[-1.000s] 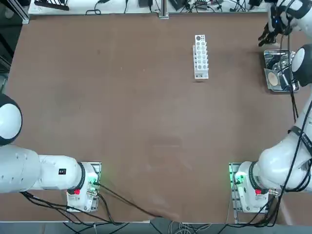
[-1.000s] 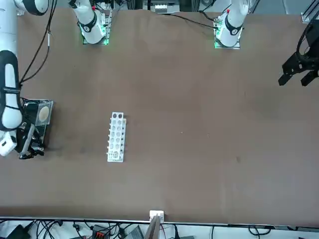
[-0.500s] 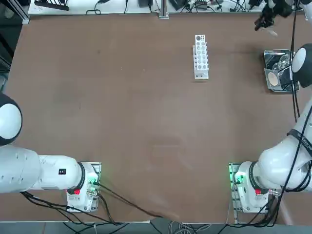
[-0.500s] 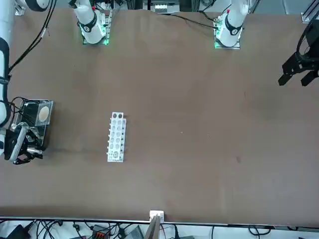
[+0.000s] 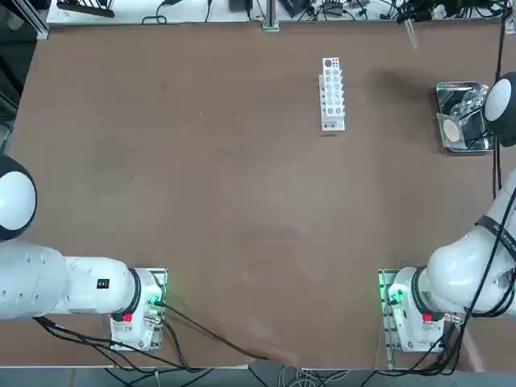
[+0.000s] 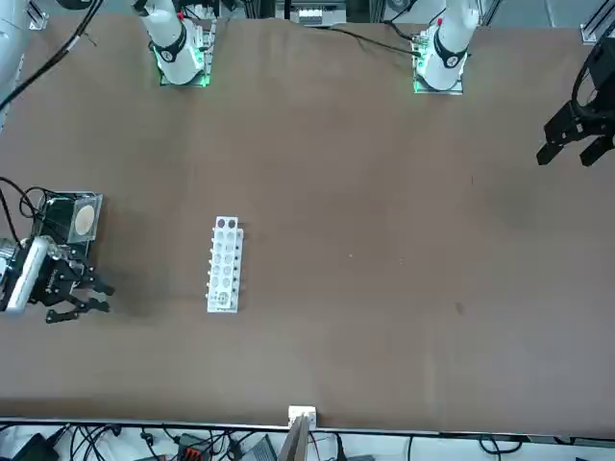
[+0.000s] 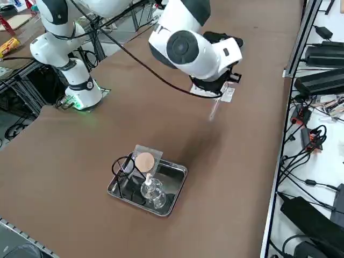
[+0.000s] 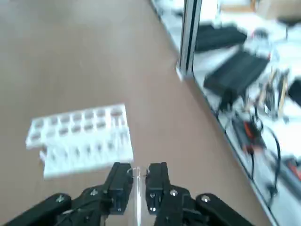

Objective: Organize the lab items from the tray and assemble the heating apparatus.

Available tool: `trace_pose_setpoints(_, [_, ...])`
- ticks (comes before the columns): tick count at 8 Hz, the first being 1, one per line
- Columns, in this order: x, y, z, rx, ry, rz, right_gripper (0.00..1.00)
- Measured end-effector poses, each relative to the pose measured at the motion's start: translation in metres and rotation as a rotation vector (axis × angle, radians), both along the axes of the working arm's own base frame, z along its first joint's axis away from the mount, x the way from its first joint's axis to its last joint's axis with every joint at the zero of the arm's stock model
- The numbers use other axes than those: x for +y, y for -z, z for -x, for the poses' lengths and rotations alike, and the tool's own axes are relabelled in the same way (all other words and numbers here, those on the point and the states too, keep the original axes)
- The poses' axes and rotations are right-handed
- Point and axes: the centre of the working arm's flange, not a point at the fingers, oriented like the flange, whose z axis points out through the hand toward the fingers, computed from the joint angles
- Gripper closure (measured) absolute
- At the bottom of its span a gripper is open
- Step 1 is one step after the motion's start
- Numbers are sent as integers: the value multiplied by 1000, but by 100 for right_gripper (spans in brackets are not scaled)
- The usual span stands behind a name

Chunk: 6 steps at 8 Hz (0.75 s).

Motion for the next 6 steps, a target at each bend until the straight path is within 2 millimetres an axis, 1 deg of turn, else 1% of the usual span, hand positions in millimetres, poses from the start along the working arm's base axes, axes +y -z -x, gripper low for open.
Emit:
trace_pose_setpoints(1, [15,0,-2,-21,-11,-91,78])
trace_pose_setpoints(2, [37,5,-4,-38,-34,-175,78])
trace_pose_setpoints(4, [86,24,-6,-53,-94,-366,78])
trace_pose_setpoints(5, [104,30,-4,-48,-117,-444,78])
trace_pose_setpoints(6, [118,32,-2,-50,-135,-500,78])
